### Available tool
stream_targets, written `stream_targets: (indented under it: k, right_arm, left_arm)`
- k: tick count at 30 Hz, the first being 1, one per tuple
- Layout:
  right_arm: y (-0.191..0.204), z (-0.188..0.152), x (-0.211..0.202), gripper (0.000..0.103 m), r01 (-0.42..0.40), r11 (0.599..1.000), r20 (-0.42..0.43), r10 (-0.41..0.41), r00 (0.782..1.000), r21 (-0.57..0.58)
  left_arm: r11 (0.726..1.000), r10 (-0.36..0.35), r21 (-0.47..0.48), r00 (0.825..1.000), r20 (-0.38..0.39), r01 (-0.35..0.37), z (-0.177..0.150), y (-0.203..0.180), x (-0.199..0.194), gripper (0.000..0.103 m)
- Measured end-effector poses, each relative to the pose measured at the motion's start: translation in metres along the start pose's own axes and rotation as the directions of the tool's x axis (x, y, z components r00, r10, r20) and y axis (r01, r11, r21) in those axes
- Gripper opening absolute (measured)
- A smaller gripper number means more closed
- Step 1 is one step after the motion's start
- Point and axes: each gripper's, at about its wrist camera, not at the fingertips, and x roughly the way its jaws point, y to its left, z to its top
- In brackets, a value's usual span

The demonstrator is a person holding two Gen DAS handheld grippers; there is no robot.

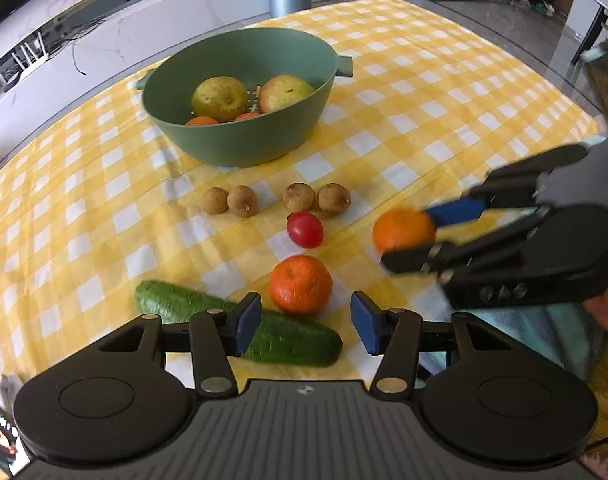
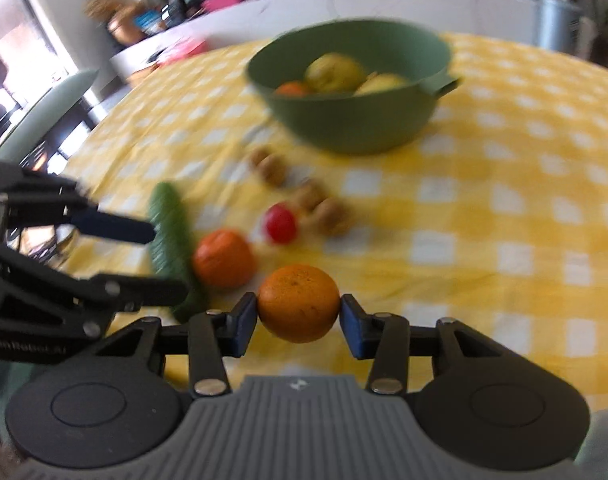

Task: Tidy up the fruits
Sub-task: 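Withdraw both tools and reach toward the two loose oranges, then grasp an orange with the left tool while right tool grasps another orange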

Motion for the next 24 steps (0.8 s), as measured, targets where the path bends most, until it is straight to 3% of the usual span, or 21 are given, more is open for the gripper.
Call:
stream_targets:
  k: [4, 11, 17, 24]
  right_arm:
    - [-0.012, 0.007, -0.002, 0.042, 0.042, 0.998, 0.031, -0.044, 0.999, 0.042]
    - [-0.017, 0.01, 0.005, 0.042, 0.028, 0.997, 0.007, -0.028, 1.0, 0.069]
    - [-0.019, 0.009, 0.009, 0.042, 0.022, 0.997, -0.014, -0.021, 1.0, 0.081]
    - [-0.017, 0.009, 0.011, 0.042, 0.026, 0.997, -0.022, -0.024, 0.999, 0.075]
  left_arm:
    - [1.0, 0.009, 0.025, 1.0, -0.024, -0.008, 0.009, -0.001, 0.018, 0.061]
    - [0.997, 0.03, 0.074, 0.998, -0.061, -0.025, 0.012, -0.005, 0.039, 0.061]
    - [0.998, 0.016, 0.062, 0.997, -0.079, -0.011, 0.011, -0.003, 0.047, 0.061]
    - [0.998, 0.012, 0.06, 0.997, -0.072, -0.007, 0.009, -0.003, 0.048, 0.05]
